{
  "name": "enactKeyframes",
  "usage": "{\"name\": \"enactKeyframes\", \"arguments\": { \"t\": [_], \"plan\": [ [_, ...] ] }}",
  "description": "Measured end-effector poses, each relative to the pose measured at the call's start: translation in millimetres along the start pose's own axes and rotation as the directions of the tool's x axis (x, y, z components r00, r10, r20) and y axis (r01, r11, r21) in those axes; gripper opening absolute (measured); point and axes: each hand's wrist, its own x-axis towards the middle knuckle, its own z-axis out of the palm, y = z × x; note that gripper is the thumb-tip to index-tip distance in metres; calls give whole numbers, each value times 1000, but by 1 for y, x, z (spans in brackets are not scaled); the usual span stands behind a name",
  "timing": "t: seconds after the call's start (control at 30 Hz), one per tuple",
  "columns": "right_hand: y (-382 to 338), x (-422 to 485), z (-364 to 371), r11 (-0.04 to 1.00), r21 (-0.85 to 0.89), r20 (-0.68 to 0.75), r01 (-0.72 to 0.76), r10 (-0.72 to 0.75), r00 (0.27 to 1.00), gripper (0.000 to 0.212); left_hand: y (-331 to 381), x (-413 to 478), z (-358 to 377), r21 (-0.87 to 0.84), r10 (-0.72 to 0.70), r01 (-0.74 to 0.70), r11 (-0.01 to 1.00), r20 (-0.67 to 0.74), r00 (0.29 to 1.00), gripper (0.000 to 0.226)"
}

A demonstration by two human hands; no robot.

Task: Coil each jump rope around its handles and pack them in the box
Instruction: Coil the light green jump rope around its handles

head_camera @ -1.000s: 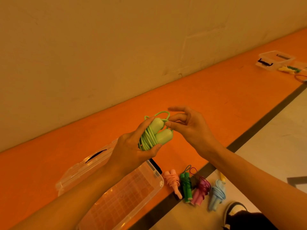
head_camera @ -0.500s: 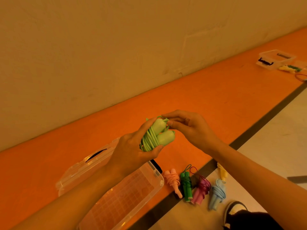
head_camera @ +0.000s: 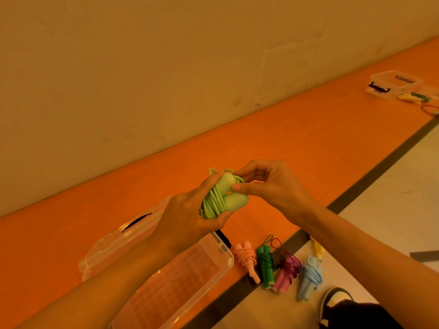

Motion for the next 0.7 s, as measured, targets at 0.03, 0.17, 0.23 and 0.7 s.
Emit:
{"name": "enactKeyframes", "arguments": {
  "t": [0.03, 0.17, 0.23, 0.7],
  "plan": [
    [0, 0, 0, 1000, 4, 0, -14, 14, 1000, 31, 0, 0, 0, 13, 9, -9, 1000, 1, 1000, 76],
    [-2, 0, -2, 999, -1, 23, -42, 42, 999, 39, -2, 0, 2, 38, 22, -22, 999, 1, 1000, 77],
    [-3, -1, -2, 999, 24, 21, -41, 40, 999, 47, -3, 1, 3, 48, 27, -27, 998, -3, 1000, 77],
    [4, -6, 20, 991, -78, -241, -105, 83, 967, 41, -9, -1, 7, 211, 98, -91, 973, -24, 995, 78]
  ]
}}
